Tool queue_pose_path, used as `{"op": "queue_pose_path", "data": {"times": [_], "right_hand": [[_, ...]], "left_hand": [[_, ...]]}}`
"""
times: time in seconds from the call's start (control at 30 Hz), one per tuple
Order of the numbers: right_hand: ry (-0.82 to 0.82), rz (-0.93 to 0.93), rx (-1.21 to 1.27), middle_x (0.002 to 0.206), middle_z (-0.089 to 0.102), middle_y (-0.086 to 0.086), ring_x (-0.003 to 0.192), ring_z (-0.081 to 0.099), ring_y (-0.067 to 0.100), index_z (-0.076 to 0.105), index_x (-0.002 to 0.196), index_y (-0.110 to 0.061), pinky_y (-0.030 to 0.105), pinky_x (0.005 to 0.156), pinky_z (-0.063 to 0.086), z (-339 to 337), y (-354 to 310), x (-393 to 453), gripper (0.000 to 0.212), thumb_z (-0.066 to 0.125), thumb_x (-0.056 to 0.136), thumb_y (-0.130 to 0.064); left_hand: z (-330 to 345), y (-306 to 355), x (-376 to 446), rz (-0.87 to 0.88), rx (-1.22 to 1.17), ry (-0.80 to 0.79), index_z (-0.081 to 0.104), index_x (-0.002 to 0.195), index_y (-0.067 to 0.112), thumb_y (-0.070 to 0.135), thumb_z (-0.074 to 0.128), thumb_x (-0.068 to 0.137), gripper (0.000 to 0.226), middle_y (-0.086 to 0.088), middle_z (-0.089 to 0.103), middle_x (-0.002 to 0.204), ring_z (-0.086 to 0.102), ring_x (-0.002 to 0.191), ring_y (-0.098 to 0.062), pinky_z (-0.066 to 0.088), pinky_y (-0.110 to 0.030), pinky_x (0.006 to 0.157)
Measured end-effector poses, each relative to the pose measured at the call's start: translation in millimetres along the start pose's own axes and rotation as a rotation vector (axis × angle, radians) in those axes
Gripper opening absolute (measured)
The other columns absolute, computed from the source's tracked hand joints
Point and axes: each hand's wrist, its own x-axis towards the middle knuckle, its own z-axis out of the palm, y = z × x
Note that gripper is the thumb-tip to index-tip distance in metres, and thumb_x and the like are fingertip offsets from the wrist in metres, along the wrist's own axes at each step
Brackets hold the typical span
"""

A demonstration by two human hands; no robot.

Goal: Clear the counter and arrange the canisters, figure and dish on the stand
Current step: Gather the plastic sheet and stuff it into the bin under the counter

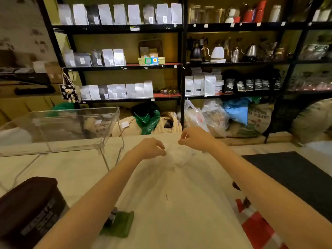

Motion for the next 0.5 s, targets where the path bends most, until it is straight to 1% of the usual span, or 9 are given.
{"op": "queue_pose_path", "data": {"times": [0.07,0.13,0.2,0.3,0.37,0.43,0.5], "right_hand": [[-0.017,0.011,-0.027,0.115,0.064,0.01,0.101,0.059,0.027,0.058,0.111,-0.008,0.039,0.084,0.048,9.4,6.8,3.0,0.035,0.058,0.084,-0.031],[-0.052,0.026,-0.045,0.119,0.061,0.009,0.104,0.057,0.026,0.052,0.12,-0.014,0.038,0.085,0.047,22.8,14.7,5.3,0.042,0.058,0.084,-0.033],[-0.073,0.027,-0.07,0.122,0.06,0.008,0.108,0.056,0.026,0.047,0.126,-0.016,0.037,0.085,0.046,34.6,19.4,8.9,0.048,0.058,0.084,-0.035],[-0.082,0.022,-0.104,0.131,0.054,0.008,0.117,0.051,0.026,0.044,0.131,-0.016,0.041,0.094,0.046,45.0,21.5,10.4,0.053,0.056,0.084,-0.036],[-0.087,0.028,-0.151,0.129,0.053,0.008,0.116,0.052,0.027,0.049,0.127,-0.013,0.043,0.095,0.046,49.4,21.0,10.2,0.048,0.056,0.084,-0.034],[-0.062,0.029,-0.174,0.121,0.059,0.009,0.107,0.057,0.027,0.06,0.115,-0.01,0.043,0.091,0.05,51.8,20.5,9.8,0.039,0.057,0.082,-0.031],[-0.038,0.034,-0.162,0.114,0.065,0.011,0.101,0.06,0.028,0.066,0.105,-0.008,0.044,0.087,0.052,52.7,20.1,8.4,0.033,0.056,0.081,-0.027]], "left_hand": [[8.8,0.8,4.0,-0.016,0.049,-0.03,0.055,0.126,0.017,0.033,0.058,0.085,0.044,-0.007,0.054,0.134,0.05,0.12,-0.024,0.039,-0.033,0.102],[18.3,1.4,6.2,-0.035,0.081,-0.039,0.054,0.127,0.019,0.035,0.06,0.084,0.046,-0.006,0.054,0.133,0.05,0.119,-0.024,0.04,-0.032,0.101],[26.0,2.5,9.2,-0.043,0.121,-0.026,0.054,0.126,0.02,0.034,0.06,0.083,0.046,-0.006,0.055,0.132,0.051,0.117,-0.023,0.042,-0.032,0.098],[31.9,1.1,11.3,-0.055,0.17,0.02,0.055,0.125,0.021,0.029,0.06,0.083,0.043,-0.005,0.055,0.131,0.052,0.116,-0.023,0.044,-0.033,0.097],[34.5,-0.2,10.6,-0.047,0.189,0.04,0.056,0.124,0.022,0.027,0.059,0.084,0.041,-0.005,0.055,0.13,0.053,0.115,-0.023,0.045,-0.033,0.095],[35.0,-0.8,8.2,-0.033,0.203,0.055,0.057,0.123,0.023,0.025,0.058,0.085,0.038,-0.005,0.057,0.128,0.054,0.113,-0.023,0.046,-0.032,0.092],[35.7,-2.3,5.7,-0.019,0.206,0.071,0.059,0.121,0.022,0.022,0.058,0.085,0.036,-0.005,0.058,0.126,0.055,0.111,-0.023,0.047,-0.031,0.089]]}}
